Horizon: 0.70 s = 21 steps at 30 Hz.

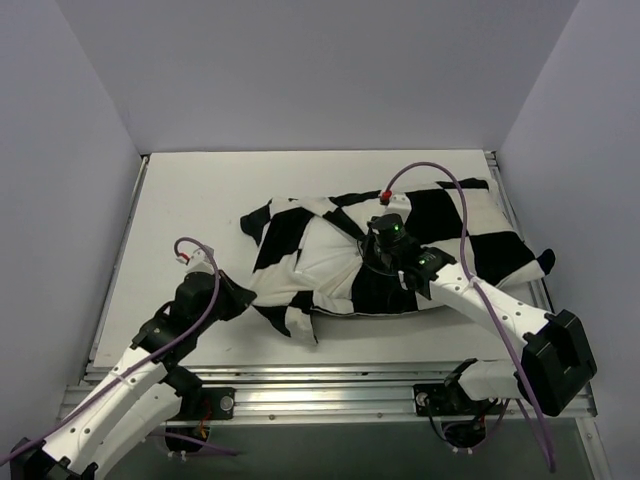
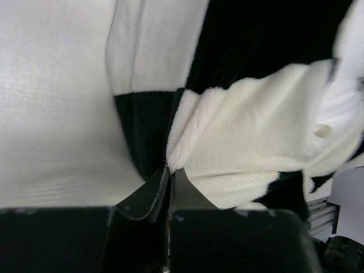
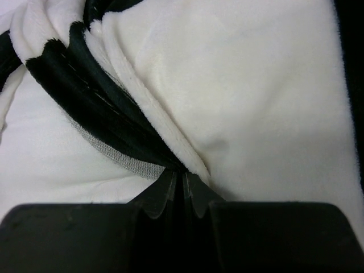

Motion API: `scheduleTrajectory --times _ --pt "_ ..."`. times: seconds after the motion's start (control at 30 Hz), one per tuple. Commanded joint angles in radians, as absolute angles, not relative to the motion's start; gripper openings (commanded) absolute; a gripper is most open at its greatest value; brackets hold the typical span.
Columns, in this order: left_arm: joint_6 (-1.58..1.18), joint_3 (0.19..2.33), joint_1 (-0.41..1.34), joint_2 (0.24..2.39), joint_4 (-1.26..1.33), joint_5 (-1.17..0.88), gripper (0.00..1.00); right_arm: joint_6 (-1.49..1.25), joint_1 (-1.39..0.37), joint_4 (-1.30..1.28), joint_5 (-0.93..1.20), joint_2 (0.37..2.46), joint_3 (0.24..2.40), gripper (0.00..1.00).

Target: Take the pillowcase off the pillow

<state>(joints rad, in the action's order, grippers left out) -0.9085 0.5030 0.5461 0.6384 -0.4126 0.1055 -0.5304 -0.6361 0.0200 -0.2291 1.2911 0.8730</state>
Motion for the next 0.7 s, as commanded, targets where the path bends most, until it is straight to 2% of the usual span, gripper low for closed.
scheduleTrajectory --times 0.0,0.1,0.2,0.23,0.33,0.53,0.67 --pt "-0.966 0.413 0.522 0.73 -0.435 0.129 0.02 -0.482 -0.589 -0.038 -0.25 1.295 0.822 0.0" --pt "-0.954 0.416 0.522 0.793 -0.361 0.063 0.02 -0.468 -0.609 -0.009 -0.17 1.304 0.821 0.0" --pt "-0.916 0.489 0.523 0.827 -0.318 0.026 0.3 -0.459 -0.659 0.018 -0.19 1.324 0.837 0.0" --pt "-0.895 0.517 0.525 0.831 -0.327 0.023 0.5 -0.459 -0.673 0.014 -0.202 1.337 0.85 0.0" --pt "-0.861 0.644 0.531 0.853 -0.367 0.014 0.74 -0.457 -0.725 0.006 -0.25 1.37 0.874 0.0" --pt "-0.857 0.889 0.656 0.94 -0.384 0.082 0.76 -0.472 -0.769 0.009 -0.278 1.404 0.888 0.0" --pt "-0.861 0.975 0.767 1.054 -0.338 0.152 0.72 -0.476 -0.772 0.014 -0.282 1.408 0.891 0.0"
